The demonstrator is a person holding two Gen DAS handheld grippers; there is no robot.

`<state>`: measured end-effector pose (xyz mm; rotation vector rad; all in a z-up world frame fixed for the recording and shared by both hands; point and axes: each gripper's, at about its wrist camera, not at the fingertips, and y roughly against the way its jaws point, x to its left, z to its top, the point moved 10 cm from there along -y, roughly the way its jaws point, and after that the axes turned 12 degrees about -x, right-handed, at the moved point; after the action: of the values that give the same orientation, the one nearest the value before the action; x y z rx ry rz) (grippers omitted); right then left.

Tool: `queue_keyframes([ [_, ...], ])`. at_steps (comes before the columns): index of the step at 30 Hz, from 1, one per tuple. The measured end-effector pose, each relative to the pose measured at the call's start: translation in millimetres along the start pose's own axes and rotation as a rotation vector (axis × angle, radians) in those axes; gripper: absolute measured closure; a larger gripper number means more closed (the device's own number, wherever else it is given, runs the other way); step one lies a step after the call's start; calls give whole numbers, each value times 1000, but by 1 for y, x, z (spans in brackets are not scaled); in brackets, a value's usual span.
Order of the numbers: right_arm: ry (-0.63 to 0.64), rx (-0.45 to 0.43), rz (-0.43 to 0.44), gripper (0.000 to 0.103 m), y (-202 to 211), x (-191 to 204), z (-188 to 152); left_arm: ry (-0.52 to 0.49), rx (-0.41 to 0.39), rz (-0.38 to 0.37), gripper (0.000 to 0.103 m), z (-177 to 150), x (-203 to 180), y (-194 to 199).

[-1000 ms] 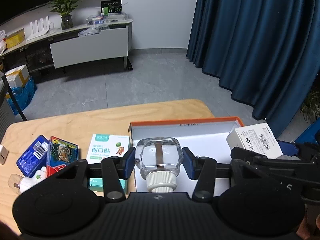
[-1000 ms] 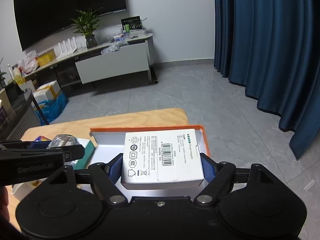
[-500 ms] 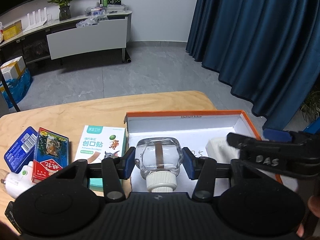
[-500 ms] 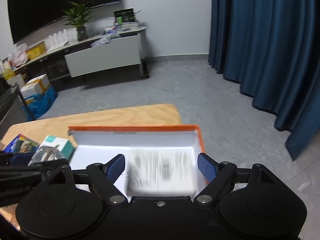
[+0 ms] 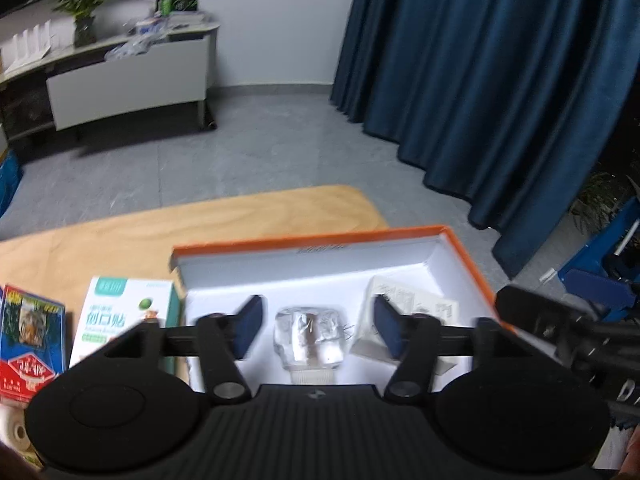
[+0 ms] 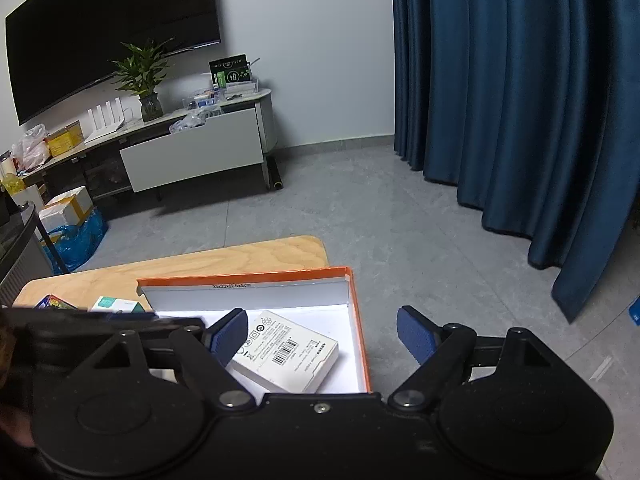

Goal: Organize rigid objects
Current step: 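Open the left tool to drop the bottle while the right tool releases the box inside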

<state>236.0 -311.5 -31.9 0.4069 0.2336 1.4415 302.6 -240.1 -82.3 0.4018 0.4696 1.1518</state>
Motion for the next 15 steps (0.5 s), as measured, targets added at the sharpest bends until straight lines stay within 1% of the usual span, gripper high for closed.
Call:
queue_keyframes([
  [2, -4, -3, 4, 6, 5, 1, 1, -7, -9, 3, 34, 0, -2, 7],
  [7, -18, -12, 21, 5, 18, 10, 3, 0, -18, 26, 26, -2, 4, 31],
  [10, -12, -13, 41, 4, 27, 21, 2, 0, -42, 55, 20, -2, 11, 52],
  [15, -7, 5, 99, 4, 40, 48, -5, 40, -50, 99, 19, -11, 29, 80],
])
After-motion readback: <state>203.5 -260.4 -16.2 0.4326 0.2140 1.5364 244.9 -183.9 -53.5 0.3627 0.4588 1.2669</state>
